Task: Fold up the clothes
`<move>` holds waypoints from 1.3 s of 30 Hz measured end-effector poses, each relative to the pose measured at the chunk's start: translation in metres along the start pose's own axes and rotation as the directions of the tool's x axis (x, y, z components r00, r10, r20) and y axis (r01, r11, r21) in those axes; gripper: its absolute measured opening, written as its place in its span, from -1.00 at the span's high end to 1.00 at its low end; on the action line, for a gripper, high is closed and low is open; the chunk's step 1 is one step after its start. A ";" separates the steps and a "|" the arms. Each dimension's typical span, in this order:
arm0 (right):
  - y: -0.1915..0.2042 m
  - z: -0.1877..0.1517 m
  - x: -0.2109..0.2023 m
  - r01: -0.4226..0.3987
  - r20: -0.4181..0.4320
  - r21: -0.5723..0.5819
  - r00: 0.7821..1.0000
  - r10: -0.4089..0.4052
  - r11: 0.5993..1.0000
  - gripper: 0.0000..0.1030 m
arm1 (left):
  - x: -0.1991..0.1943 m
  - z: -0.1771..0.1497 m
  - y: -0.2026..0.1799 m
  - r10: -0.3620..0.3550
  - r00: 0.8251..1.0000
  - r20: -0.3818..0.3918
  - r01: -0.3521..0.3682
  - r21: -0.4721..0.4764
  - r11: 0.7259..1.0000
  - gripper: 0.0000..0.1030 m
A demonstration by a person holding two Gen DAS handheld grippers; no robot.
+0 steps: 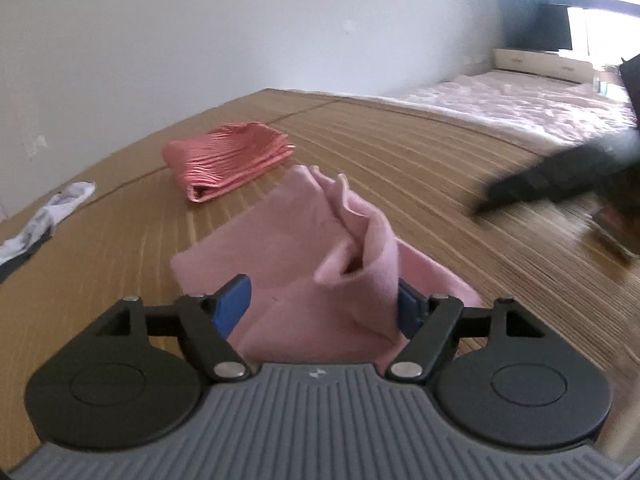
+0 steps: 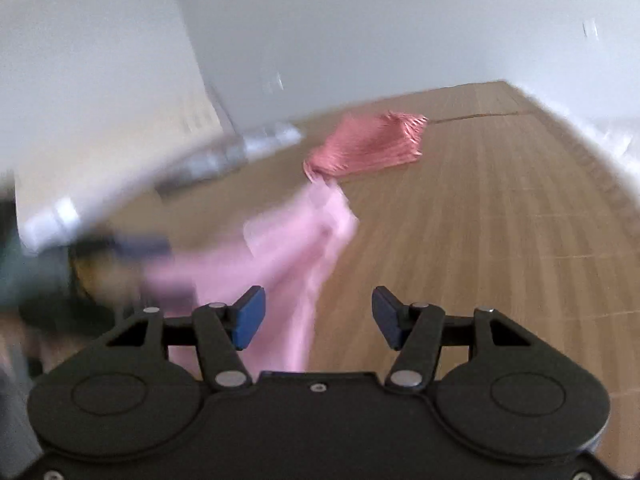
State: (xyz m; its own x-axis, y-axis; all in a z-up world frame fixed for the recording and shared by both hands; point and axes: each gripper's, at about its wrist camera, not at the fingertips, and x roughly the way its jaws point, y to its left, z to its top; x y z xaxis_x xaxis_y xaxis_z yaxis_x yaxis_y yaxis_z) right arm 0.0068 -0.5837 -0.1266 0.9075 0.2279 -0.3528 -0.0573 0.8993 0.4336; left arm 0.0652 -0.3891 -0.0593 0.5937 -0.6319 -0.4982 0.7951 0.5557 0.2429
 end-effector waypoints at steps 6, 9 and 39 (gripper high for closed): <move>0.009 0.023 0.071 0.013 -0.051 0.051 0.999 -0.011 0.999 -0.18 | -0.016 -0.020 -0.027 -0.044 0.999 -0.025 0.047 0.107 0.993 -0.53; 0.017 0.030 0.104 0.092 -0.072 -0.009 0.993 -0.092 0.996 0.02 | -0.011 -0.033 -0.036 -0.005 0.999 -0.053 0.017 0.214 0.977 -0.53; 0.024 -0.009 0.047 -0.104 -0.097 0.079 0.989 0.112 0.991 0.92 | 0.009 -0.051 0.017 -0.074 0.993 -0.091 0.071 -0.035 0.997 -0.56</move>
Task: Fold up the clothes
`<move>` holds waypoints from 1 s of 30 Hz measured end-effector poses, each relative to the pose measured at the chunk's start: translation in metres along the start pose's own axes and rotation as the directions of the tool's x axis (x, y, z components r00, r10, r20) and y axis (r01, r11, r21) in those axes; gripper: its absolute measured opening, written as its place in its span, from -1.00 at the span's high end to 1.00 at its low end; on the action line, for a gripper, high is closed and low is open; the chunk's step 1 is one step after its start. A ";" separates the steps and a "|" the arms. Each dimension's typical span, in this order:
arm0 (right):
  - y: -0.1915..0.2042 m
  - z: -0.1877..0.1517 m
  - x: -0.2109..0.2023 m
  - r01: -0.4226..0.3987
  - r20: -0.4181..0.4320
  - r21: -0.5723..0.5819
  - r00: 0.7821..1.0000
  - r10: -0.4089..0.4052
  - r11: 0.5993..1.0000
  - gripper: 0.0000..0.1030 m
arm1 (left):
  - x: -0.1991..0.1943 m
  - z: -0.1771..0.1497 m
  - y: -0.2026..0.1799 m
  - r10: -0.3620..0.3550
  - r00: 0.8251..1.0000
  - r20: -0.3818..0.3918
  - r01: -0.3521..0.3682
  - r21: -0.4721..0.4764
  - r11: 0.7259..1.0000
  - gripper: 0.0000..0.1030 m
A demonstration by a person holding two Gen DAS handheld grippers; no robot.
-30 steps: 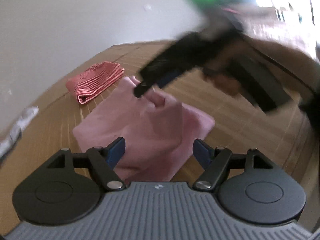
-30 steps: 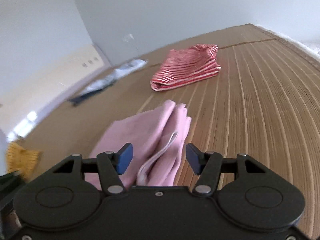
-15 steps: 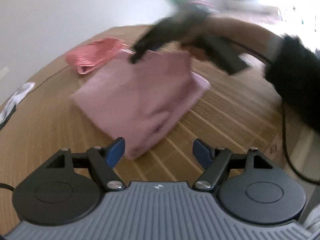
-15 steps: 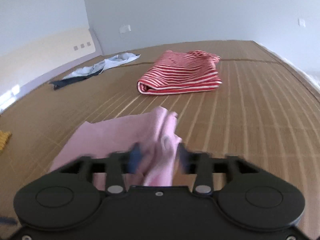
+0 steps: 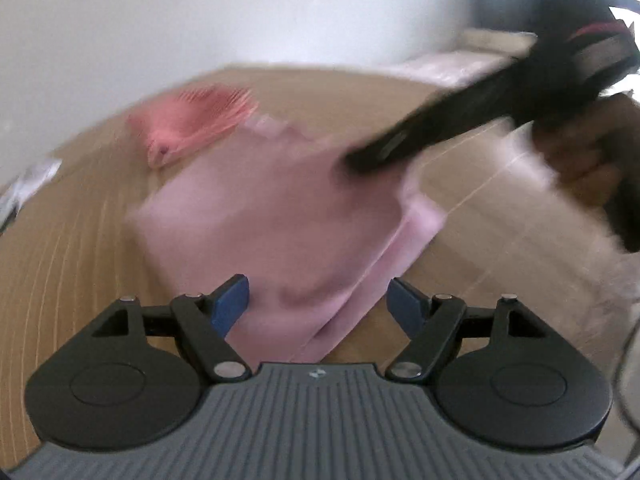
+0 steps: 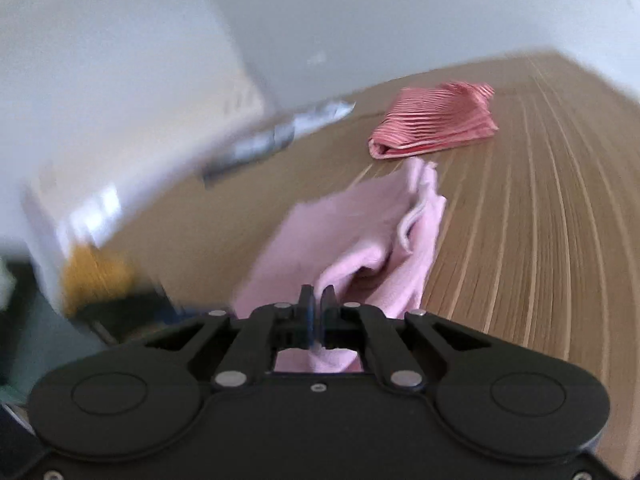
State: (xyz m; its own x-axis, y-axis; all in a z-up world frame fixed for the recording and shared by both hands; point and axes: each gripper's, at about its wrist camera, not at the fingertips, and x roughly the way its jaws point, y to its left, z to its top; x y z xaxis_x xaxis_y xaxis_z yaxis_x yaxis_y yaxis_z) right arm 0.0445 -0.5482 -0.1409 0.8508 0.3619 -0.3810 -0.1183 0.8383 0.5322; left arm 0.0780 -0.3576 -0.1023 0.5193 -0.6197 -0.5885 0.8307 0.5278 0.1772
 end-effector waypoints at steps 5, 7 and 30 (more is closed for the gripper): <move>-0.027 -0.003 -0.001 0.107 -0.060 0.068 0.993 -0.103 0.992 0.91 | -0.004 -0.021 0.028 -0.004 0.998 -0.061 -0.004 -0.129 0.992 -0.56; -0.022 -0.001 -0.003 0.138 -0.073 0.032 0.988 -0.135 0.990 0.84 | -0.012 -0.022 0.034 0.005 0.999 -0.052 -0.013 -0.151 0.988 -0.56; -0.053 0.056 0.048 0.069 0.045 0.080 0.996 -0.072 0.994 0.86 | -0.008 0.001 0.040 -0.022 0.994 0.106 0.045 -0.219 0.975 -0.57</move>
State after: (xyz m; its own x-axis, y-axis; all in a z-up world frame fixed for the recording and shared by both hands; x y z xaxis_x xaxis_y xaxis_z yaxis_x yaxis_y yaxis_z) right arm 0.1200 -0.5978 -0.1450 0.8791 0.2817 -0.3845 -0.0184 0.8261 0.5632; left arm 0.1072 -0.3316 -0.0898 0.5192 -0.6891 -0.5056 0.7891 0.6137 -0.0261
